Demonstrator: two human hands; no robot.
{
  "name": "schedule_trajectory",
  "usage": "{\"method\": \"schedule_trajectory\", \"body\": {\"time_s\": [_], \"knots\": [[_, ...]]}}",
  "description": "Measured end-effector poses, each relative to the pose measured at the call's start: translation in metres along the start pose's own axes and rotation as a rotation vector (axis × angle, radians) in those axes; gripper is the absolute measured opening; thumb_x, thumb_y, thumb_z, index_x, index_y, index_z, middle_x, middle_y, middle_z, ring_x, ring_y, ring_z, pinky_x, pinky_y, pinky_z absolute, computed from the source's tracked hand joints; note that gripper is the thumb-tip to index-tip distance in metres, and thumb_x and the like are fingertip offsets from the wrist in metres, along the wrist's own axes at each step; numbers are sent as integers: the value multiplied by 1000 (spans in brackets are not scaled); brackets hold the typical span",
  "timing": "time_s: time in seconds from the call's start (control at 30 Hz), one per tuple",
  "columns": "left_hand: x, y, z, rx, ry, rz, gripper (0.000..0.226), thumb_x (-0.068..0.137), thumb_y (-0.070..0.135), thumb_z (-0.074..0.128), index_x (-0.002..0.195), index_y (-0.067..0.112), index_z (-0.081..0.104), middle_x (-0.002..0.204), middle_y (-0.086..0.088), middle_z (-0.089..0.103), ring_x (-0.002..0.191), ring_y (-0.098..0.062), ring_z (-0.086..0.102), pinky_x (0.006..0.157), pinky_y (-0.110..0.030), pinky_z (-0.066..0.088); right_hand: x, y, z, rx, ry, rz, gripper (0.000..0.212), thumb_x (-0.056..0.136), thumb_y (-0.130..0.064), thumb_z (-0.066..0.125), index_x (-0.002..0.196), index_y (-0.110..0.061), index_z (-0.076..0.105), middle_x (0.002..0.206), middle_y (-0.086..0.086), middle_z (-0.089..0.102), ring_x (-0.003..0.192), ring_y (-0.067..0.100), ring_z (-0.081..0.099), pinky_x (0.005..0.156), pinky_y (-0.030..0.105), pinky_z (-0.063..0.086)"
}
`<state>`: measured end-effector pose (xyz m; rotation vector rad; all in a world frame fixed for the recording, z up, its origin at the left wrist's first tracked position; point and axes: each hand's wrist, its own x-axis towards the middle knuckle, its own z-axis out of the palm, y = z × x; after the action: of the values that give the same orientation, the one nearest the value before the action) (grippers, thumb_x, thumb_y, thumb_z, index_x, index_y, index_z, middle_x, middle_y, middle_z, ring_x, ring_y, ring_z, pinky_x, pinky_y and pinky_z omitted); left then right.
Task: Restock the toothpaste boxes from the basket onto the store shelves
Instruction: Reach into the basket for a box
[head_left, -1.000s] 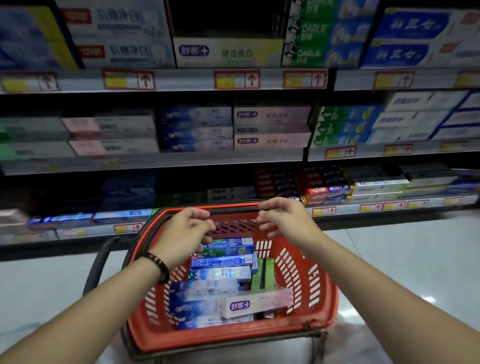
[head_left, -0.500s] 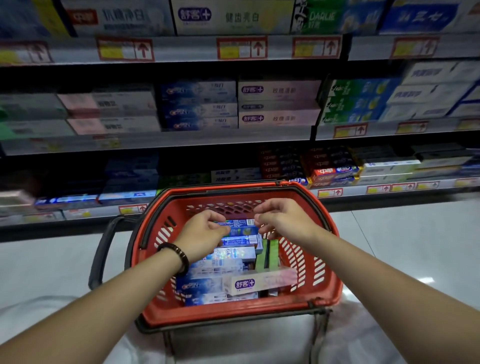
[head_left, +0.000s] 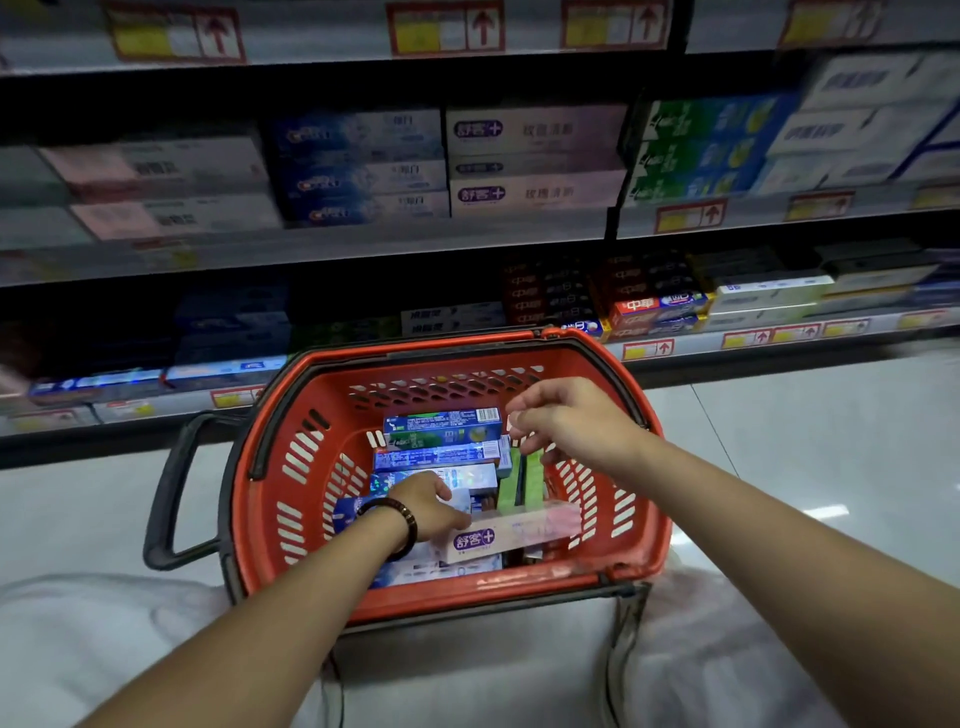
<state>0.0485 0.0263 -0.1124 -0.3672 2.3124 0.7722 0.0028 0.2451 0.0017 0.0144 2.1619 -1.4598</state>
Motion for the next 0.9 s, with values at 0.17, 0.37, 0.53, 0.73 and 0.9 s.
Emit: {"method": "schedule_trajectory", "body": {"time_s": [0.17, 0.37, 0.53, 0.73, 0.9], "knots": [[7, -5, 8, -6, -17, -41, 60, 79, 43, 86, 129, 20, 62, 145, -2, 54, 128, -21, 54, 93, -27, 44, -1, -2, -3, -7, 6, 7, 11, 100, -16, 69, 109, -12, 74, 100, 8, 80, 84, 22, 75, 70, 35, 57], [13, -8, 21, -4, -51, -71, 58, 67, 38, 94, 114, 20, 64, 128, 0, 63, 111, -19, 61, 97, -33, 53, -3, -1, -6, -18, 0, 25, 11, 101, -18, 69, 108, -12, 74, 101, 8, 79, 89, 24, 77, 69, 33, 57], [17, -15, 27, -76, -56, -120, 70, 66, 34, 97, 126, 16, 64, 127, -1, 61, 115, -21, 62, 98, -32, 53, -3, -2, -9, -20, 5, 29, 11, 101, -18, 67, 108, -12, 74, 100, 7, 80, 95, 29, 78, 69, 33, 58], [21, -19, 28, -235, -86, -162, 65, 61, 35, 99, 114, 19, 65, 115, -5, 70, 102, -24, 71, 95, -42, 59, -1, -3, -10, -19, 11, 30, 12, 102, -19, 67, 108, -13, 75, 100, 7, 79, 95, 30, 78, 69, 34, 58], [21, -18, 26, -320, -65, -171, 44, 68, 33, 96, 101, 17, 73, 87, -4, 78, 84, -21, 74, 83, -36, 62, -1, -2, -10, -25, 12, 33, 11, 102, -20, 67, 107, -15, 75, 102, 7, 79, 93, 26, 78, 68, 33, 59]]}}
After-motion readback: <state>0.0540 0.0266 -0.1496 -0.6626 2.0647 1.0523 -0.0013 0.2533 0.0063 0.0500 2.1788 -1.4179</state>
